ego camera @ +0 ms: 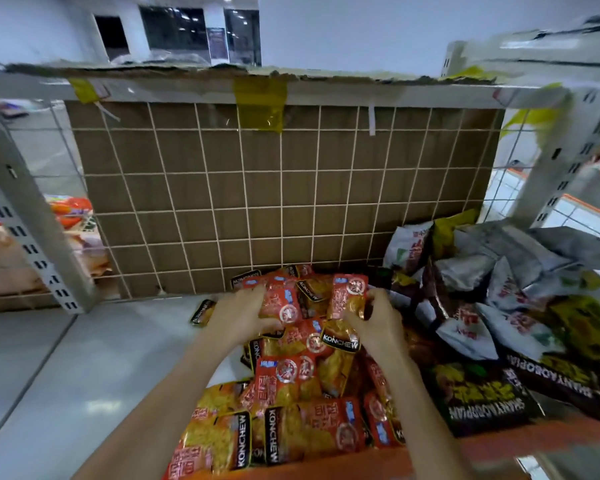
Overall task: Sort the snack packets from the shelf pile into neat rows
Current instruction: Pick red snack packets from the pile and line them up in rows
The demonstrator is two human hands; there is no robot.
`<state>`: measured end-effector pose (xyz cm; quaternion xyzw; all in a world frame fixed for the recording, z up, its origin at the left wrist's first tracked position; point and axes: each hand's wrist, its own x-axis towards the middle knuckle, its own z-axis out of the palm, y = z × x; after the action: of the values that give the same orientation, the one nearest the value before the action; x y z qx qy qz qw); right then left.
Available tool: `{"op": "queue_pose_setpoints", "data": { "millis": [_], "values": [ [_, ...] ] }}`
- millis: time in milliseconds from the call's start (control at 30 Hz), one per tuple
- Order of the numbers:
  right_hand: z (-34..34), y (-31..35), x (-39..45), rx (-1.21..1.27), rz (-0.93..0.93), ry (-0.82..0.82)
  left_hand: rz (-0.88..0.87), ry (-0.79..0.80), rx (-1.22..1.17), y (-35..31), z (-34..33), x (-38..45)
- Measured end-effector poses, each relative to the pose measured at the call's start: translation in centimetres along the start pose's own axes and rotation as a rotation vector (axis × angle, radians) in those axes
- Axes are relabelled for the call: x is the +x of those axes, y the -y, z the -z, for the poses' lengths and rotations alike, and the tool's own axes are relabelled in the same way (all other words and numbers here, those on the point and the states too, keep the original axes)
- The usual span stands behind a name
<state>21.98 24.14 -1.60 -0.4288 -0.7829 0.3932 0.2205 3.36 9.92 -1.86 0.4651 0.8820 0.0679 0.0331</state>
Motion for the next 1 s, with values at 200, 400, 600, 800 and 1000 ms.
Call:
{"op": "queue_pose_setpoints", "data": {
  "millis": [200,400,600,800,1000],
  "values": [
    [-0.5,0.5,-1.2,0.214,0.073,-0.038,0.009,-0.071,-0.324,1.4,0.6,-2.3],
    [-1.4,3.2,-3.0,0.35,0.201,-0.095,0.215,-0.137,-0.927,4.1,2.0,-7.0],
    [-8.1,8.4,-7.9,0.552,0.132,0.281,0.481,-0.419,-1.512,8.8,3.0,-15.6],
    [-17.1,12.4,-15.4,0.593,0.131,0.598,0.777,-0.716,-1.496,15.9,2.7,-26.2],
    [-24.1,16.2,-23.2,0.62,0.149,0.785,0.87,-0.886,-1.392,20.4,2.3,-37.5]
  ]
}}
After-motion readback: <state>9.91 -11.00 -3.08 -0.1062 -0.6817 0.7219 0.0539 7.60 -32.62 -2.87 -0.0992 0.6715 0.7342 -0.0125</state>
